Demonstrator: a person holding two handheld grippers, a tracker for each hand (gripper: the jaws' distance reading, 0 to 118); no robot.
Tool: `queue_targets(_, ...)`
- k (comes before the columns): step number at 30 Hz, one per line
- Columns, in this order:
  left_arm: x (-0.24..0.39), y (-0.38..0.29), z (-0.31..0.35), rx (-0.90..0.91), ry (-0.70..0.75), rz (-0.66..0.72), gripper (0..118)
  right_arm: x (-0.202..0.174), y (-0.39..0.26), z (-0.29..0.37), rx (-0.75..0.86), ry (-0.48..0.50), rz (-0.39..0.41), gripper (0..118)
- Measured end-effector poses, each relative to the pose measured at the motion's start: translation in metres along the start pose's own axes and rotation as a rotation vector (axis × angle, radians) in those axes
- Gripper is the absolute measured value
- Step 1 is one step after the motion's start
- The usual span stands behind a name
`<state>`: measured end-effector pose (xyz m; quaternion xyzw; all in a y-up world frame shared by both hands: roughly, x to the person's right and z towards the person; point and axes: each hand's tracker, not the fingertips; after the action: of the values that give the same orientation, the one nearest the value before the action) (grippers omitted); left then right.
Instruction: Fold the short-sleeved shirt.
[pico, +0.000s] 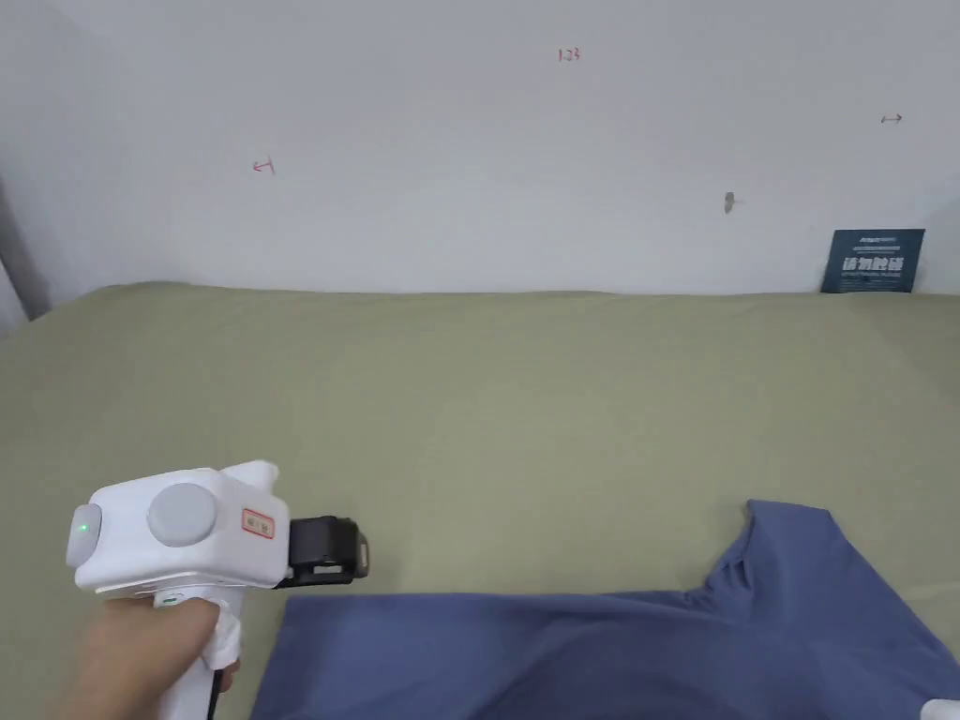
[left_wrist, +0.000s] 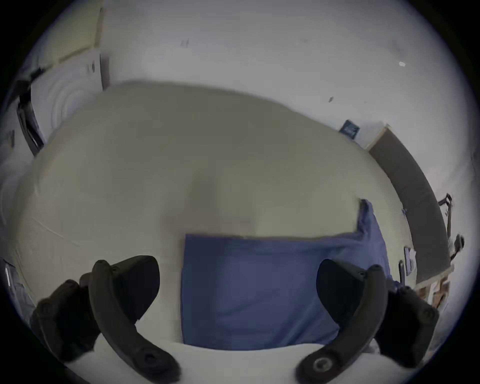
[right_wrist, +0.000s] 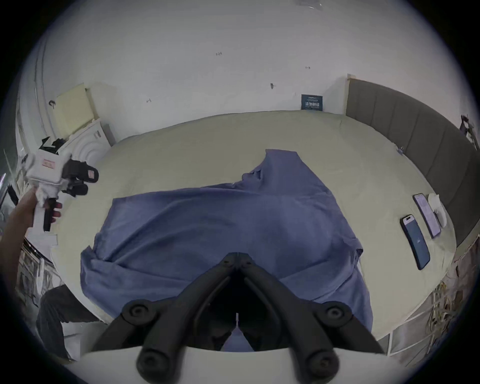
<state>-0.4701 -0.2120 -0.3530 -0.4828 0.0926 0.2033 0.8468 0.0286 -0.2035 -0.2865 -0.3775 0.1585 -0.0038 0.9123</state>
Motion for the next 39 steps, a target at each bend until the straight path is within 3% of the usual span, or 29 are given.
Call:
queue_targets(4,-0.004,0.014,-0.059,-0.081,0.126,-0.074,116,0.023,0.011,-0.008,-0.017,-0.021,0.008,1)
queue_targets(8,0.004,0.001,-0.083,-0.212,0.149,-0.024,104,0.054,0.04,-0.02,-0.027,-0.02,-0.028,1)
queue_targets(9,0.009,-0.006,-0.079,-0.19,0.215,-0.082,93,0.064,0.055,-0.027,-0.02,-0.019,-0.032,1)
queue_targets(11,0.014,-0.008,-0.066,-0.136,0.217,-0.17,79,0.083,0.086,-0.046,-0.021,0.011,-0.036,5)
queue_targets(12,0.015,-0.01,-0.062,-0.142,0.189,-0.151,55,0.093,0.103,-0.062,-0.034,0.014,-0.036,16)
queue_targets(13,0.014,-0.009,-0.056,-0.127,0.128,-0.13,25,0.104,0.124,-0.084,-0.09,0.004,0.003,42)
queue_targets(14,0.012,-0.006,-0.053,-0.125,0.105,-0.105,2,0.11,0.136,-0.101,-0.131,-0.014,0.038,70)
queue_targets(16,0.015,-0.009,-0.047,-0.12,0.109,-0.099,2,0.123,0.166,-0.144,-0.204,-0.134,0.137,72)
queue_targets(17,0.018,-0.011,-0.046,-0.116,0.116,-0.11,2,0.129,0.177,-0.161,-0.247,-0.159,0.144,72)
queue_targets(21,0.02,-0.008,-0.046,-0.123,0.121,-0.12,2,0.156,0.199,-0.228,-0.43,-0.071,0.049,72)
queue_targets(23,0.017,-0.004,-0.051,-0.136,0.121,-0.114,2,0.161,0.195,-0.246,-0.534,-0.098,0.007,72)
queue_targets(29,0.016,-0.004,-0.058,-0.166,0.111,-0.101,2,0.155,0.188,-0.263,-0.594,-0.113,0.055,69)
queue_targets(31,0.016,-0.003,-0.059,-0.168,0.116,-0.109,2,0.148,0.191,-0.252,-0.603,-0.147,-0.018,0)
queue_targets(34,0.017,-0.003,-0.058,-0.162,0.115,-0.114,2,0.129,0.192,-0.247,-0.561,-0.147,0.129,0)
queue_targets(37,0.018,0.0,-0.048,-0.143,0.1,-0.118,2,0.12,0.194,-0.233,-0.541,-0.096,0.103,0)
queue_targets(39,0.019,-0.001,-0.034,-0.115,0.072,-0.119,2,0.112,0.194,-0.207,-0.494,-0.078,0.13,0)
